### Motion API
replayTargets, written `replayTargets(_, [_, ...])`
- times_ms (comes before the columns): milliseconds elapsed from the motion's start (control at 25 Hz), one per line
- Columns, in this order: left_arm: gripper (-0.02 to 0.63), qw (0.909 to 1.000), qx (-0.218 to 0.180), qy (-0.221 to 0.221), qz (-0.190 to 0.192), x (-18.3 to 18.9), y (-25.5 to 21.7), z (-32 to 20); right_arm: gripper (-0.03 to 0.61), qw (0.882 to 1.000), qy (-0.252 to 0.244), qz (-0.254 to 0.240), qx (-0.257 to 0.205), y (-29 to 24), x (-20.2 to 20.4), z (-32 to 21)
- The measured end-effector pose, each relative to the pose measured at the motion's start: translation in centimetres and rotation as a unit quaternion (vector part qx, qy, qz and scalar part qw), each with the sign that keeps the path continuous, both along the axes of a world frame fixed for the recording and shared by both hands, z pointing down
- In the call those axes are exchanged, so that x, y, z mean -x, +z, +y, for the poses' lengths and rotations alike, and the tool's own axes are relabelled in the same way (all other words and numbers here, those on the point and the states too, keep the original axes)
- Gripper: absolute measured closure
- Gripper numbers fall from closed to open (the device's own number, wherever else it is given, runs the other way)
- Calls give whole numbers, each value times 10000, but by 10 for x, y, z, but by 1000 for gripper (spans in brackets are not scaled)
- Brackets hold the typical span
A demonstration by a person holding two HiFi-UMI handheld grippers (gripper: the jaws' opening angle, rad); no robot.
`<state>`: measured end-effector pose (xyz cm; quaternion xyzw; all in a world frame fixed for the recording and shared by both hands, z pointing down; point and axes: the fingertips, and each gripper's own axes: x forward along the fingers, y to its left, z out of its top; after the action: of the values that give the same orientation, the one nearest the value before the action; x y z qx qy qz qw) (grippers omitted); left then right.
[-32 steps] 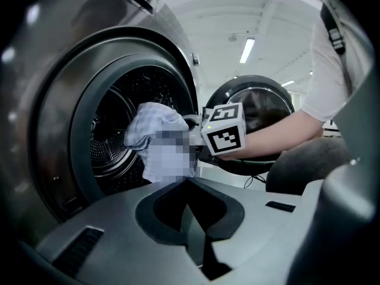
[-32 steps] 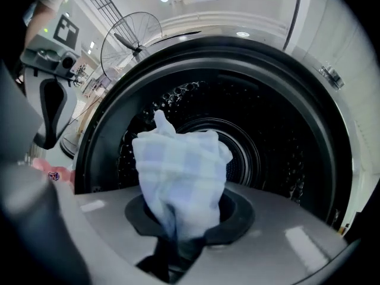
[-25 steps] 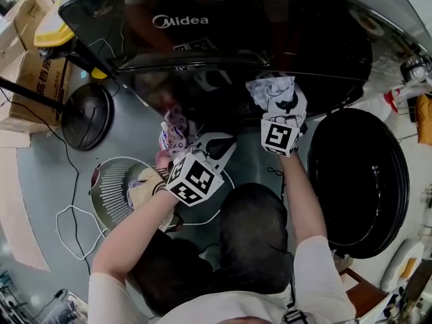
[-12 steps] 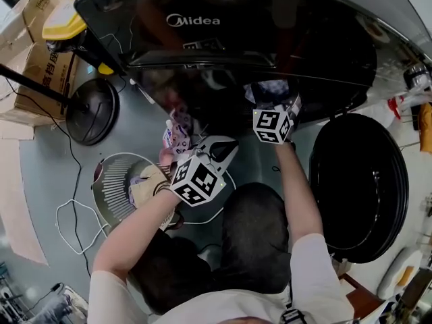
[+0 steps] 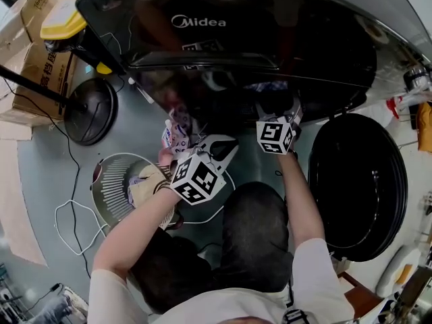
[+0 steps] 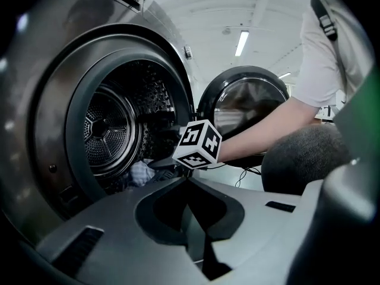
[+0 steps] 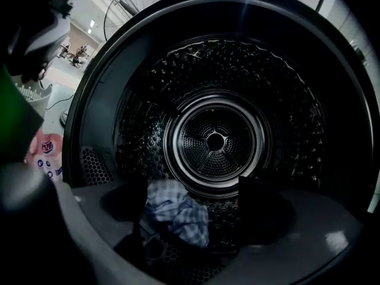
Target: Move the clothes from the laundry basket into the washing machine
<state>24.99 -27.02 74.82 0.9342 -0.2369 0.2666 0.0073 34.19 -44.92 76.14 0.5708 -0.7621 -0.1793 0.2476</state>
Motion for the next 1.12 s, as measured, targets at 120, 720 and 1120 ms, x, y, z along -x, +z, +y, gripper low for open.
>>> replayTargets(120, [607, 9999, -48, 55, -84, 0, 1, -1, 103, 10000, -36, 12, 53, -3, 0, 2])
replayTargets(720, [607, 9990, -312, -214, 242, 23, -33, -5, 149, 9980, -209, -591, 82, -66, 15, 50])
replayTargets(1120, [607, 9964, -232, -544, 611, 25, -46, -8, 370, 9950, -260, -964, -105, -108, 7, 77])
